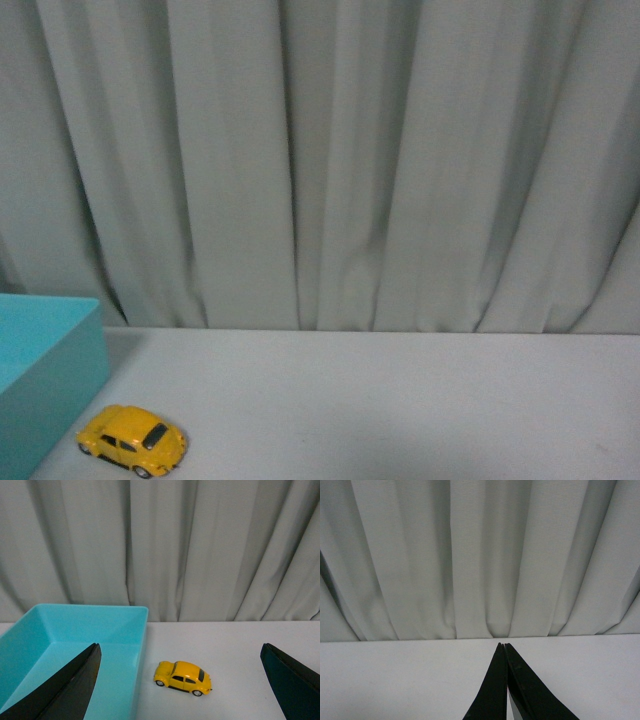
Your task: Wind up and store yellow beetle toy
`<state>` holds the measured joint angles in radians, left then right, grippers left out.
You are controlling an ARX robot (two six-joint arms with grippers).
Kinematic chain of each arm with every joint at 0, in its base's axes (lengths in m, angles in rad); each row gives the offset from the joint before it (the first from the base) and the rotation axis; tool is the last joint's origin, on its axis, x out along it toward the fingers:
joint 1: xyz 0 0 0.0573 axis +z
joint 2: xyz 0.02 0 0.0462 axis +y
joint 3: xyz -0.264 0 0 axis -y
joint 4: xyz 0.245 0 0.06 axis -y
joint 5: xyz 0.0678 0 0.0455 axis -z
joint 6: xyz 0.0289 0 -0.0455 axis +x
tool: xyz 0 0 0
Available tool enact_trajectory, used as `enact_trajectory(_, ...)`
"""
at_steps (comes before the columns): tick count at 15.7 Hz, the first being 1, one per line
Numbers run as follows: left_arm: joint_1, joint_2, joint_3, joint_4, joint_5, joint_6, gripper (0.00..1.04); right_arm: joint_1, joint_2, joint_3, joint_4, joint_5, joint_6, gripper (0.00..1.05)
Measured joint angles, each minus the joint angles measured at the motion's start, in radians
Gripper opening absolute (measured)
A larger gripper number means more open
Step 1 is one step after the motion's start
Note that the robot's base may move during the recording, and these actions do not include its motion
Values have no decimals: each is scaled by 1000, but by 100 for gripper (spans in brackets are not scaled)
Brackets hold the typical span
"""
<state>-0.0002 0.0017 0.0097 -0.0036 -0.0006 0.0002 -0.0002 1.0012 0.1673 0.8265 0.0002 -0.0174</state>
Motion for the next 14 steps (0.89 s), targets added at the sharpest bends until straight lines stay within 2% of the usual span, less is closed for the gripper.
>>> enact_trajectory(5,0,0,0,0,0,0,98,0,-216,-94,-123,0,2,2)
enact_trajectory(6,0,0,0,0,0,0,98,0,-224,-123,-68,0,2,2)
enact_trajectory(14,0,0,0,0,0,0,98,0,-550,-156,-378,0,2,2)
